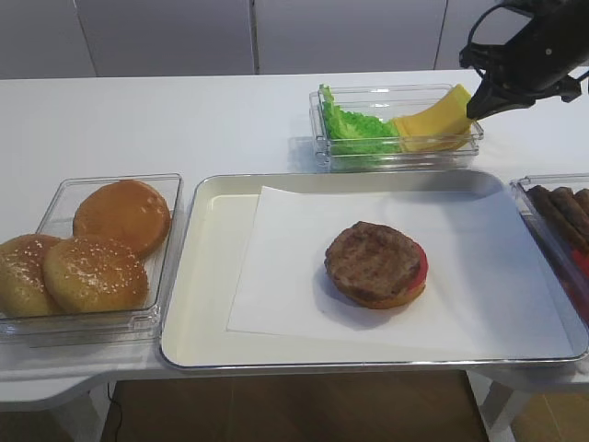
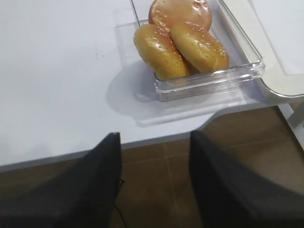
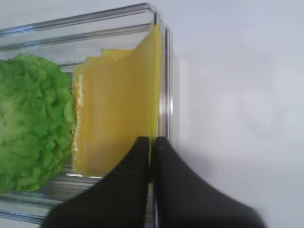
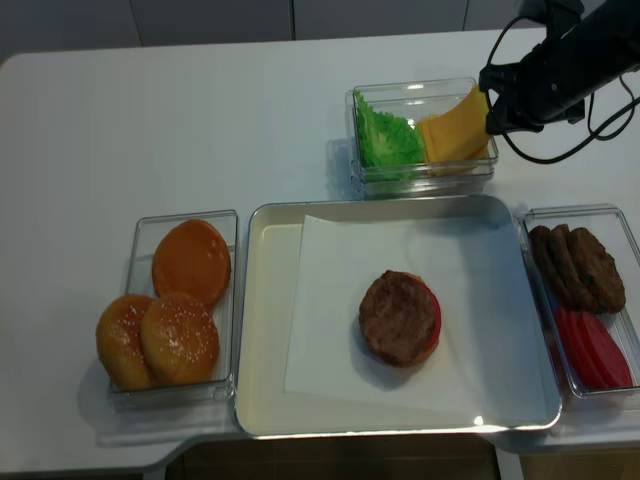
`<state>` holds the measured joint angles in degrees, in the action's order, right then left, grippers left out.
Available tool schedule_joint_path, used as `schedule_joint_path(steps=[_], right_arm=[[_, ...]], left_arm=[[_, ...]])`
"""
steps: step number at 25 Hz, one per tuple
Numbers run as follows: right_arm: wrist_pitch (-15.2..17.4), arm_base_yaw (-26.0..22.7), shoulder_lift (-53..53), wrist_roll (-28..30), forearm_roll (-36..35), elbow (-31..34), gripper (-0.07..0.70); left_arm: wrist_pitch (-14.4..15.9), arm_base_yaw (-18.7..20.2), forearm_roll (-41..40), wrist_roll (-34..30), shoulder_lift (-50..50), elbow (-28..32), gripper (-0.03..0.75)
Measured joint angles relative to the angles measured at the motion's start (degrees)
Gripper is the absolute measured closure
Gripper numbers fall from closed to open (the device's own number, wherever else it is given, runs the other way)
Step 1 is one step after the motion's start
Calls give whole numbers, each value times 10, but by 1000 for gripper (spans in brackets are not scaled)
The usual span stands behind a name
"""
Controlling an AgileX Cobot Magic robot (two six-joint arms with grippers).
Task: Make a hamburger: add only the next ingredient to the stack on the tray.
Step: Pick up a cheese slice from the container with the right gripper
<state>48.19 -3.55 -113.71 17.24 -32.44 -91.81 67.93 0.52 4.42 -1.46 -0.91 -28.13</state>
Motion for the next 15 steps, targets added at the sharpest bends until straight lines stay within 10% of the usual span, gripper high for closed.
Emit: schedule_joint_path(steps=[15], right_arm=[[22,0,49,5,0,0,619]], left_arm=[[0,0,0,0,0,0,365]])
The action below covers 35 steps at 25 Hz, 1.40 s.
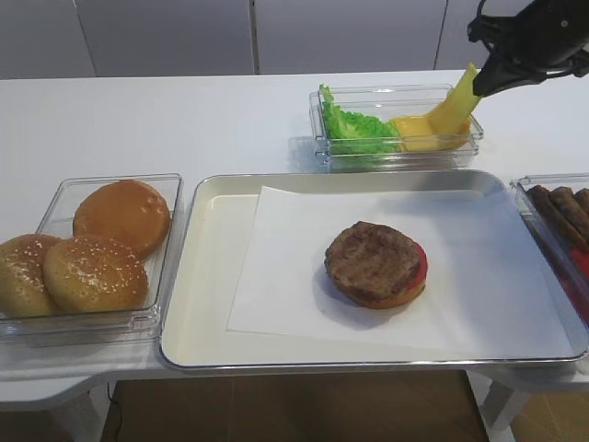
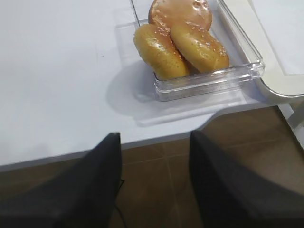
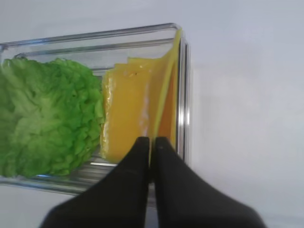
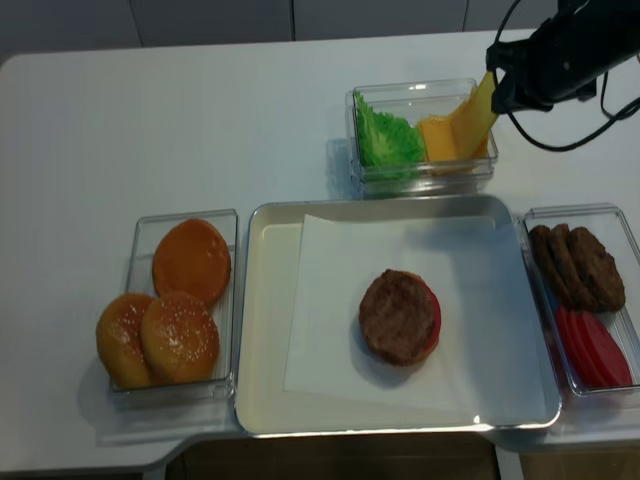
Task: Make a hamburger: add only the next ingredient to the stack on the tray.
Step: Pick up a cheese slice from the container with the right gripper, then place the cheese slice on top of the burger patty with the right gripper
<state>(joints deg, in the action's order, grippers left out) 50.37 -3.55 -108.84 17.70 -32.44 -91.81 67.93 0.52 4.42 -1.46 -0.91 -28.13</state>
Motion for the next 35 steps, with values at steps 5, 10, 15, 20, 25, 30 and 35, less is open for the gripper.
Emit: schedule_joint_path(steps=[5,10,15,20,25,30,35], right_arm=[[29,0,36,0,1,0,619],[60,0,82,0,-2,5,619],[70,0,146,0,-8,53,619],[73,0,221,8,-30,144,619],[73,1,292,25,-63,240,619],[65,40,336,39,-69,307,620],[68,110,341,40,-70,332,620]], left_arm=[[0,0,0,0,0,0,365],[0,0,0,0,0,0,365],[0,0,0,0,0,0,365],[0,0,0,0,0,0,365],[0,0,0,0,0,0,365],[0,0,0,0,0,0,365],[0,0,0,0,0,0,365]])
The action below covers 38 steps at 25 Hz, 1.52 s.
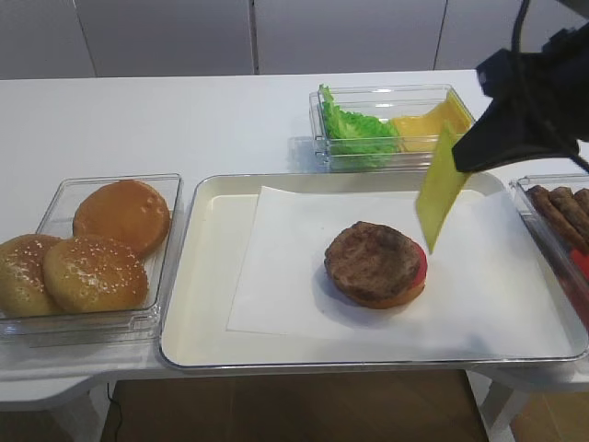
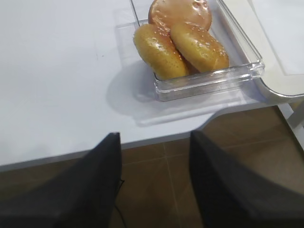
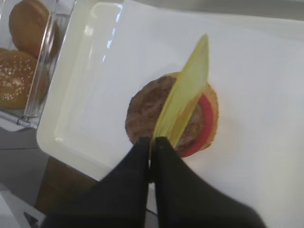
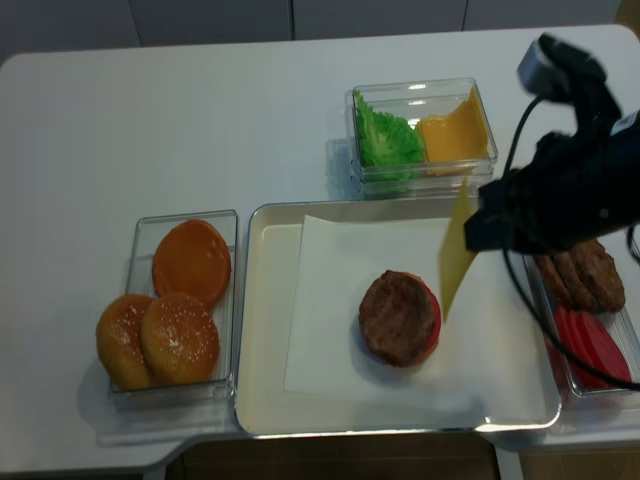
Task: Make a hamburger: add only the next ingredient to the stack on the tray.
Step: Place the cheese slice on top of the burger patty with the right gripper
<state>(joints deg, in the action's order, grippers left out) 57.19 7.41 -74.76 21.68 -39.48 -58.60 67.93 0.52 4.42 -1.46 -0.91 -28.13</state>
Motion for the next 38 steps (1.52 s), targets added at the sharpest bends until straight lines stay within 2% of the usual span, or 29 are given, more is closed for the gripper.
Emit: schedule_joint_path(steps=[6,12,20,31,38], right_arm=[[-15,75,0,0,-7,8,620],[-55,131,-19,0,-22,8,620],[-71,137,-65,13,-30,8,620],[-77,138,-79,4,46,8,620],[-69,138,-79,56,-77,8,620]], left_arm=[[0,0,0,0,0,0,365],[0,0,0,0,0,0,365],[0,0,0,0,0,0,365],[0,0,0,0,0,0,365],[0,0,0,0,0,0,365]])
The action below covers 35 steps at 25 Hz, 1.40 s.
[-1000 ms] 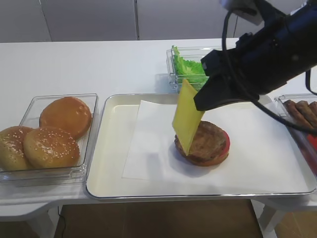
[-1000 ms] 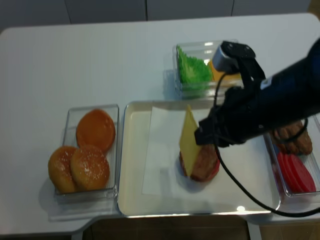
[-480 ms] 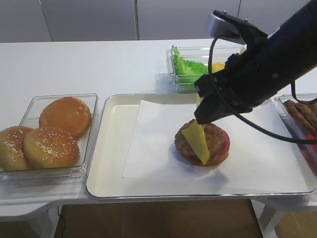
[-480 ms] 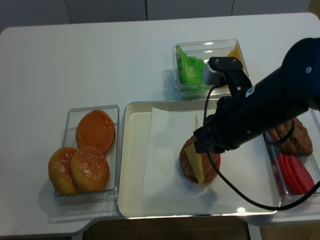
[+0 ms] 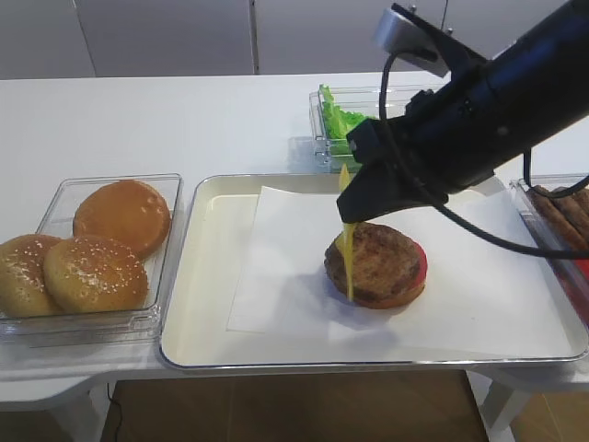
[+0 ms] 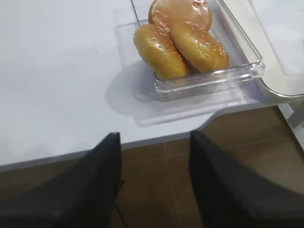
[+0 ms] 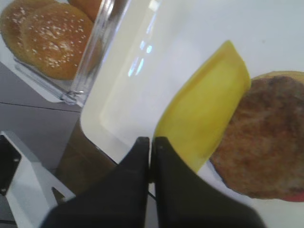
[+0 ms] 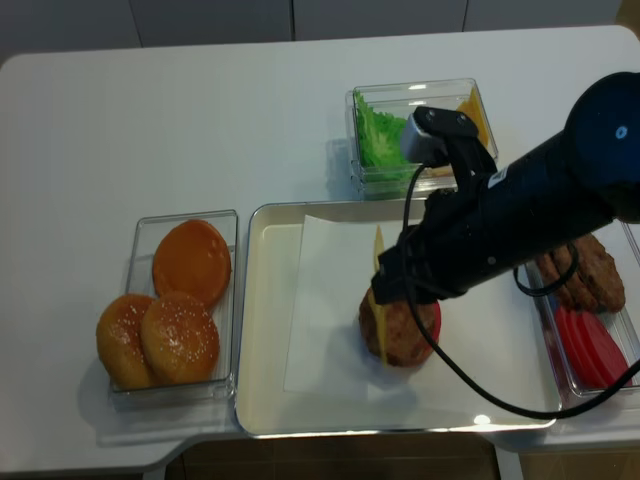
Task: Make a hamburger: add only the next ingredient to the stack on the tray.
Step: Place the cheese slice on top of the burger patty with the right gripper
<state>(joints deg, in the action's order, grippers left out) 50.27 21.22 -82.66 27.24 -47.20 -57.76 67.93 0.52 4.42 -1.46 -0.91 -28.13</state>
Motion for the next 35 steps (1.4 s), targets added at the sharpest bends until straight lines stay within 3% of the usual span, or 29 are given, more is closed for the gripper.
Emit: schedule_joint_path(steps=[6,14,21,35], right_arm=[[0,0,0,18,-47,0,620],[-11,0,-20,32,-47,0,620],[-27,0,-33,20,42,0,620],[-34,0,-33,-106,214,0,620]], left_arm=[[0,0,0,0,0,0,365],[0,0,0,0,0,0,365],[0,0,0,0,0,0,365],[0,0,0,0,0,0,365]])
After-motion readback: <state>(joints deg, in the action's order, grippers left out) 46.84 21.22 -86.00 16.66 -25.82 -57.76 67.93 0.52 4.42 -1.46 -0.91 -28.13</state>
